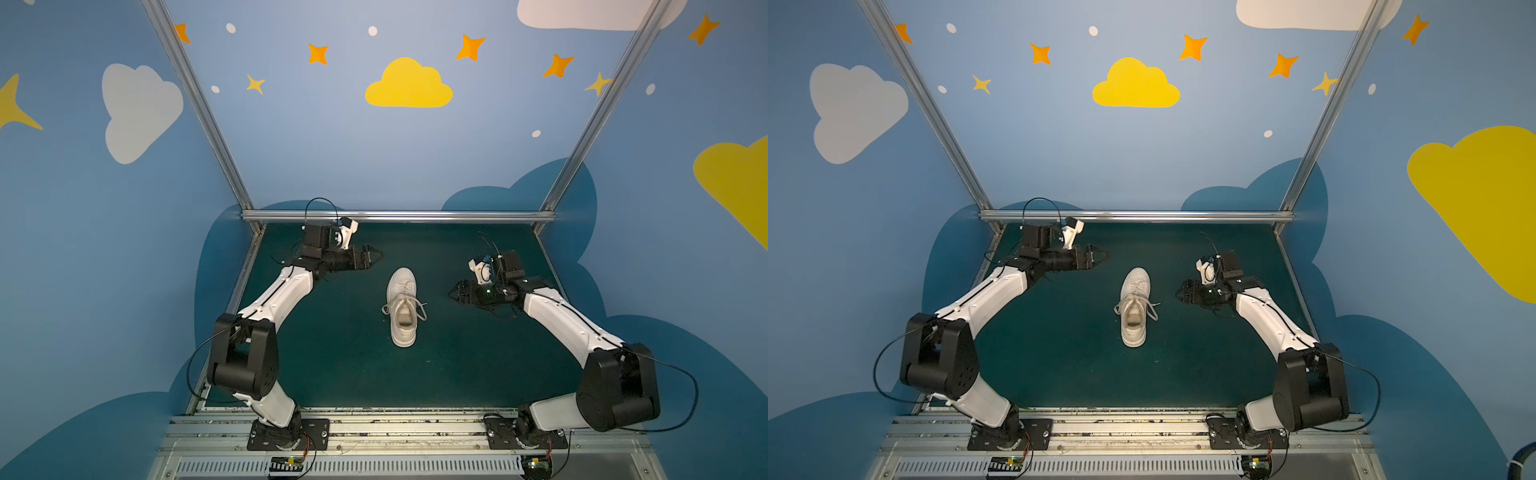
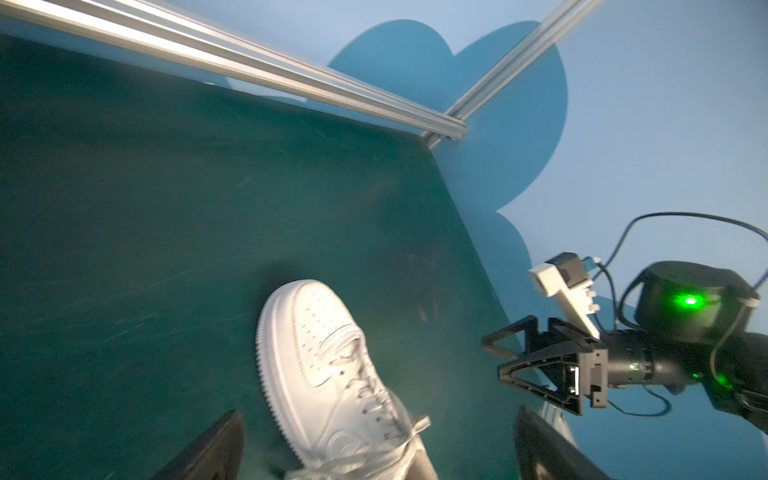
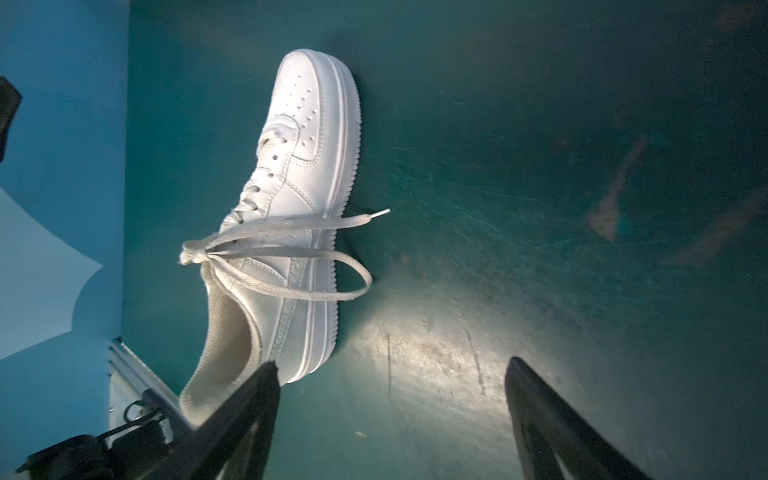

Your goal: Tie the shoes

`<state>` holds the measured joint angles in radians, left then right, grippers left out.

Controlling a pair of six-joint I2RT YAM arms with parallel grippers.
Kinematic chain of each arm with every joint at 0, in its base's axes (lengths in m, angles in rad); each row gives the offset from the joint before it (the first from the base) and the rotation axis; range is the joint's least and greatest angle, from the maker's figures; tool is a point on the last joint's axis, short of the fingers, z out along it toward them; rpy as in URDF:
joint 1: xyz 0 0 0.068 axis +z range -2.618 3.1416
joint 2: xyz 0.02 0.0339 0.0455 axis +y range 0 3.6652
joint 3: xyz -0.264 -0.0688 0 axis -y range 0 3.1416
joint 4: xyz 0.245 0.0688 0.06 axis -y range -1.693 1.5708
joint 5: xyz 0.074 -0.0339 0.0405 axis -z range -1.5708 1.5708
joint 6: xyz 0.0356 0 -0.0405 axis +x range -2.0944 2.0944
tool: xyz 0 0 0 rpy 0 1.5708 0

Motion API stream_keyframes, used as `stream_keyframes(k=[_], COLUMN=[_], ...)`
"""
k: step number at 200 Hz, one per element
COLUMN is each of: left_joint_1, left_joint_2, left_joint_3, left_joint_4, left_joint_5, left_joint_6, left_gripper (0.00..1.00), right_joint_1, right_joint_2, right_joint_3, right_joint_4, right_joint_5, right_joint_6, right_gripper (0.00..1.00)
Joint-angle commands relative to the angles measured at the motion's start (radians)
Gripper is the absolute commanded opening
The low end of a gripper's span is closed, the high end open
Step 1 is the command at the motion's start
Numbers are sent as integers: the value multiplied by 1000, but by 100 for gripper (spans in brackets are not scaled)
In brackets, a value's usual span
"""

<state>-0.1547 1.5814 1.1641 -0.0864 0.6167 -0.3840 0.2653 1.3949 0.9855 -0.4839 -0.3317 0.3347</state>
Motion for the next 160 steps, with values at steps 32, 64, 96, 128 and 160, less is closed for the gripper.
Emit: stream_keyframes(k=[32, 64, 96, 128, 160], left_joint_1=[117, 119, 119, 119, 120], left_joint_2=[-278, -436, -541, -579, -559], left_joint_3=[-303, -475, -612, -749, -799], left_joint_4=[172, 328, 452, 607, 609], left_joint_5=[-317, -512, -695, -730, -739], left_joint_6=[32, 123, 218, 288, 334], left_gripper=[100, 100, 100, 100, 100], right_joint_1=[-11, -28, -73, -118, -147], right_joint_2=[-233, -333, -338, -260, -149], right_joint_3=[-200, -345, -440, -484, -498], right_joint_4=[214, 379, 549, 729, 870], right_joint_5=[436, 629, 701, 663, 627], right_joint_6=[-114, -238, -291, -285, -274], right_gripper=[86, 87, 87, 88, 88])
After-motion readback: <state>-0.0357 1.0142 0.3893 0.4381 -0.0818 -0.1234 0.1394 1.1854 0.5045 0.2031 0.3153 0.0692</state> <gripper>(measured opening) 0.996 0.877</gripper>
